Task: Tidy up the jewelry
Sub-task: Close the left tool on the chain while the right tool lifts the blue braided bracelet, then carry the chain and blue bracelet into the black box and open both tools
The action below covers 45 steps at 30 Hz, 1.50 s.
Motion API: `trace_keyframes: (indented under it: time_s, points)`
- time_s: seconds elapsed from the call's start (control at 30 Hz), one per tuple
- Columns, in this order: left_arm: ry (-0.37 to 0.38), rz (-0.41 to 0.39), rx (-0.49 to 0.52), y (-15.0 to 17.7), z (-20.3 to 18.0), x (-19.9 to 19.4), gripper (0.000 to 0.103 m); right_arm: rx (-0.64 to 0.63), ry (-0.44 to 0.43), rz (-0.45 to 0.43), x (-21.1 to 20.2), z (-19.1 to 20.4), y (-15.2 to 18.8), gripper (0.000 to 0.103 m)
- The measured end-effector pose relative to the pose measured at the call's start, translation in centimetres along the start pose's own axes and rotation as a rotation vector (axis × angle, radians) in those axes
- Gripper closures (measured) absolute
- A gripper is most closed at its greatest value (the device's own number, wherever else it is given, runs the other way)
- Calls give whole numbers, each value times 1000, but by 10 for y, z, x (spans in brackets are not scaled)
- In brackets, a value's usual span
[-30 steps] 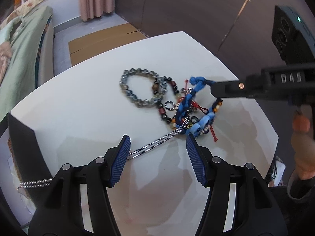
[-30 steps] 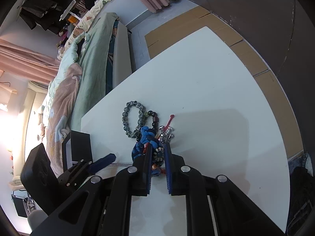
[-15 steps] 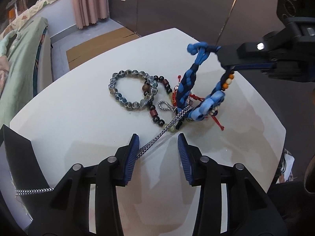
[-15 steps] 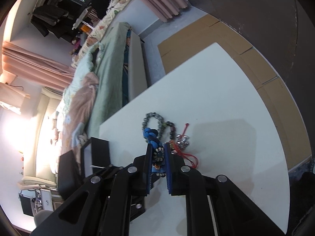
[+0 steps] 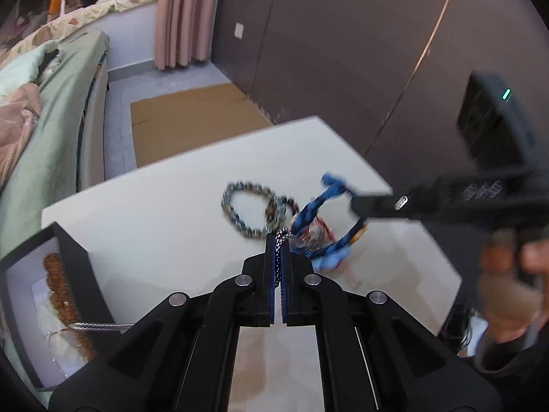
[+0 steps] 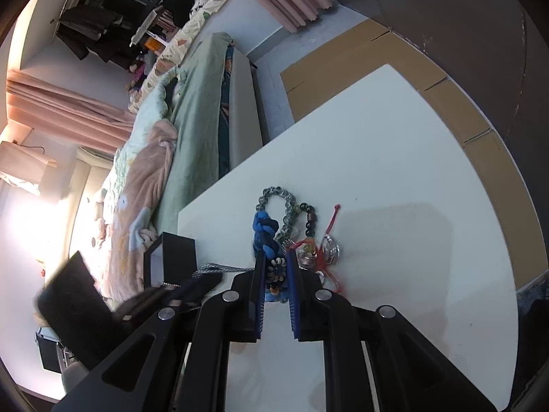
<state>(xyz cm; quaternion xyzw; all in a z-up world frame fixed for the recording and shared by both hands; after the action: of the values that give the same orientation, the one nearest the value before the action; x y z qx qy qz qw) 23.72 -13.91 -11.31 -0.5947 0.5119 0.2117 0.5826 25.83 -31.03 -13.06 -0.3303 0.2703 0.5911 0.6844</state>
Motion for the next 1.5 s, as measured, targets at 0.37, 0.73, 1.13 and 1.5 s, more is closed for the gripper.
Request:
trace_keyframes:
  time_s: [0.37, 0.73, 1.13, 1.5]
  points:
    - [97, -120, -44, -5, 0, -57, 99, -53, 31, 49, 30, 24, 12, 91]
    - [116, -205, -97, -1, 24, -101, 100, -88, 32, 64, 46, 47, 24, 94]
    - [83, -277, -167, 7, 58, -134, 100, -144, -115, -37, 21, 93, 27, 95]
    - [76, -363, -234, 15, 93, -174, 100, -277, -241, -44, 41, 173, 39, 94]
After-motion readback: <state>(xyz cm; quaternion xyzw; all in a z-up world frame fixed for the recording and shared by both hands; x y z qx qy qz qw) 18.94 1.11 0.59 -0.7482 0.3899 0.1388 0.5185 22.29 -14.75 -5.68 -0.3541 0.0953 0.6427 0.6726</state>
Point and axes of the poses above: each gripper's, at about its wrist camera, not at the fingertips, and x roughly the way its jaws point, z to its left, y to its underside, the point moved 7 cm from there along x, roughly the way its jaws point, and after that the axes turned 11 degrees about z, right-handed, at the moved point
